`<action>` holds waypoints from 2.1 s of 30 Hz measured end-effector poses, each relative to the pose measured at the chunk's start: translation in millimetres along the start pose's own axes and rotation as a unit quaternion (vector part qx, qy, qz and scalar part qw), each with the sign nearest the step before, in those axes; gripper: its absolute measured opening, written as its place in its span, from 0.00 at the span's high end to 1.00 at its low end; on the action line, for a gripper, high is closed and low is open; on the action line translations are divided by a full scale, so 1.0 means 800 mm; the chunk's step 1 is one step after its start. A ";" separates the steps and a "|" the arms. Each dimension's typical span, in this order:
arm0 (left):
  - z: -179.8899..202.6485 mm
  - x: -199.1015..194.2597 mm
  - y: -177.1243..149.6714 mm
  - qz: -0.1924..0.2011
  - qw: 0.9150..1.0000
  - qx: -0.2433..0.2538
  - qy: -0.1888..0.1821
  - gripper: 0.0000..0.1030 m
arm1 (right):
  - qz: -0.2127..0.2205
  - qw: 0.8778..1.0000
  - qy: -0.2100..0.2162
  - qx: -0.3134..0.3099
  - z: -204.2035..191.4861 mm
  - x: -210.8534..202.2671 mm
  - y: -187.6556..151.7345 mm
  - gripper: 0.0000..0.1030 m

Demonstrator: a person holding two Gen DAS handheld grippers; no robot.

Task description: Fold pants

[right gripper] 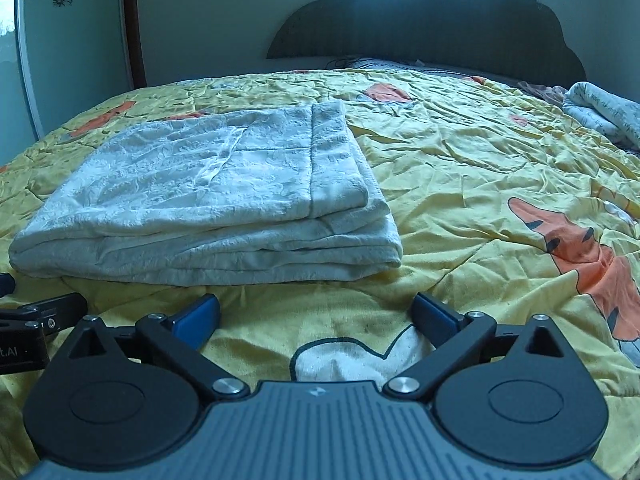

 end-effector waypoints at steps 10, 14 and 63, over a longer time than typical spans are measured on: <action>0.002 0.004 0.003 -0.009 1.000 -0.003 0.013 0.00 | 0.000 1.000 0.000 0.000 0.000 0.000 0.000 0.00; 0.001 0.004 0.004 -0.006 1.000 -0.011 0.016 0.00 | 0.000 1.000 0.000 0.000 0.000 0.000 0.000 0.00; -0.001 0.004 0.003 0.002 1.000 -0.014 0.016 0.00 | 0.001 1.000 -0.002 0.003 0.001 -0.001 -0.001 0.00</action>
Point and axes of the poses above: each gripper's, at about its wrist camera, not at the fingertips, and x roughly the way its jaws point, z to its right, y to its top, the point moved 7 cm from there along x, roughly the way its jaws point
